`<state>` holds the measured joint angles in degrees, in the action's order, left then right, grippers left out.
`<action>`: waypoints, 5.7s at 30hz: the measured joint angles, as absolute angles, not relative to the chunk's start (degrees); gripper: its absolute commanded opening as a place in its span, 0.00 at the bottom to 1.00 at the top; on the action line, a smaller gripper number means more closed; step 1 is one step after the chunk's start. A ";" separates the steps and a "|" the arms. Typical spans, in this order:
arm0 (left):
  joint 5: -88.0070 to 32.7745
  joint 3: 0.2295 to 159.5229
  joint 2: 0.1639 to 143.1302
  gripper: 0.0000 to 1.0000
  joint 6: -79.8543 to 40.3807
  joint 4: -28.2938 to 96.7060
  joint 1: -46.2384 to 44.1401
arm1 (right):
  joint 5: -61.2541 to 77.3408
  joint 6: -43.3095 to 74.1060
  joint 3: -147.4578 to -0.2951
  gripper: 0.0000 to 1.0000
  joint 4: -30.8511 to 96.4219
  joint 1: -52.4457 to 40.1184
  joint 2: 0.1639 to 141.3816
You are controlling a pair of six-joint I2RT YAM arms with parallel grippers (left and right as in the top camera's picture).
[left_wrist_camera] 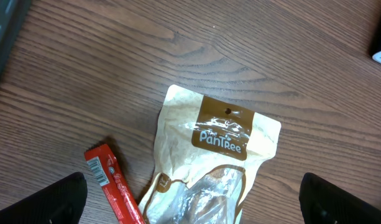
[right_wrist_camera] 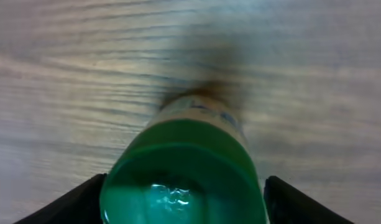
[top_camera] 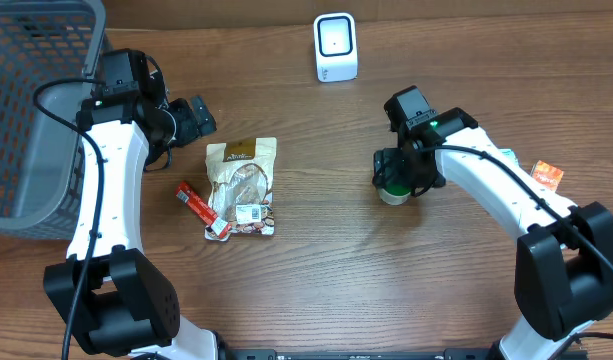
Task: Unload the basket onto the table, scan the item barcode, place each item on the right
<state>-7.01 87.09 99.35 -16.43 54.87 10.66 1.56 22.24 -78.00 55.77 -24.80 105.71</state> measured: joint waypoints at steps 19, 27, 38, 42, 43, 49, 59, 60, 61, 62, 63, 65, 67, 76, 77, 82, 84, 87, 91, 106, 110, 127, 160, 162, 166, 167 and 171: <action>-7.01 87.09 99.35 1.00 -16.43 54.87 10.66 | -1.91 23.70 -78.85 0.86 54.19 -24.77 105.71; -7.01 87.09 99.35 1.00 -16.43 54.87 10.66 | -1.91 20.01 -78.85 0.86 54.83 -24.80 105.71; -7.01 87.09 99.35 1.00 -16.43 54.87 10.66 | -1.87 17.91 -77.03 0.71 52.53 -24.80 105.71; -7.01 87.09 99.35 1.00 -16.43 54.87 10.66 | -1.96 17.76 -76.53 0.69 52.62 -24.80 105.71; -7.01 87.09 99.35 1.00 -16.43 54.87 10.66 | -1.96 17.78 -76.53 0.68 52.66 -24.80 105.71; -7.01 87.09 99.35 1.00 -16.43 54.87 10.66 | -2.33 18.55 -76.53 0.66 52.64 -24.80 105.71; -7.01 87.09 99.35 1.00 -16.43 54.87 10.66 | -3.86 23.20 -76.53 0.66 54.08 -24.80 105.69; -7.01 87.09 99.35 1.00 -16.43 54.87 10.66 | -3.88 23.53 -76.53 0.66 54.13 -24.80 105.69; -7.01 87.09 99.35 1.00 -16.43 54.87 10.66 | -3.95 23.73 -76.53 0.66 54.17 -24.80 105.69; -7.01 87.09 99.35 1.00 -16.43 54.87 10.66 | -4.05 23.94 -76.53 0.67 54.30 -24.80 105.69; -7.01 87.09 99.35 1.00 -16.43 54.87 10.66 | -4.19 24.10 -76.55 0.69 54.35 -24.80 105.69; -7.01 87.09 99.35 1.00 -16.43 54.87 10.66 | -4.51 24.45 -76.58 0.72 54.74 -24.80 105.69; -7.01 87.09 99.35 1.00 -16.43 54.87 10.66 | -4.93 24.64 -76.60 0.77 55.18 -24.80 105.69; -7.01 87.09 99.35 1.00 -16.43 54.87 10.66 | -6.42 24.82 -76.60 0.85 57.06 -24.77 105.71; -7.01 87.09 99.35 1.00 -16.43 54.87 10.66 | -6.42 24.84 -76.60 0.85 57.23 -24.80 105.71; -7.01 87.09 99.35 1.00 -16.43 54.87 10.66 | -6.44 24.84 -76.60 0.84 57.67 -24.80 105.71; -7.01 87.09 99.35 1.00 -16.43 54.87 10.66 | -6.39 24.84 -76.60 0.84 57.69 -24.80 105.71; -7.01 87.09 99.35 1.00 -16.43 54.87 10.66 | -6.42 24.86 -76.60 0.84 57.69 -24.80 105.71; -7.01 87.09 99.35 1.00 -16.43 54.87 10.66 | -6.42 24.84 -76.60 0.85 57.28 -24.80 105.71; -7.01 87.09 99.35 1.00 -16.43 54.87 10.66 | -5.78 21.89 -76.60 0.84 56.66 -24.80 105.71; -7.01 87.09 99.35 1.00 -16.43 54.87 10.66 | -4.32 21.39 -76.60 0.84 56.69 -24.80 105.71; -7.01 87.09 99.35 1.00 -16.43 54.87 10.66 | -3.16 19.70 -76.60 0.84 57.14 -24.80 105.71; -7.01 87.09 99.35 1.00 -16.43 54.87 10.66 | -4.49 19.46 -72.40 0.80 51.00 -24.80 105.71; -7.01 87.09 99.35 1.00 -16.43 54.87 10.66 | -4.49 19.46 -72.40 0.79 51.03 -24.80 105.71; -7.01 87.09 99.35 1.00 -16.43 54.87 10.66 | -4.49 19.42 -71.48 0.76 49.08 -24.80 105.71; -7.03 87.09 99.35 1.00 -16.43 54.87 10.66 | -4.47 19.38 -70.98 0.76 48.58 -24.80 105.71; -7.01 87.09 99.35 1.00 -16.43 54.85 10.66 | -4.47 19.27 -69.73 0.76 48.01 -24.80 105.71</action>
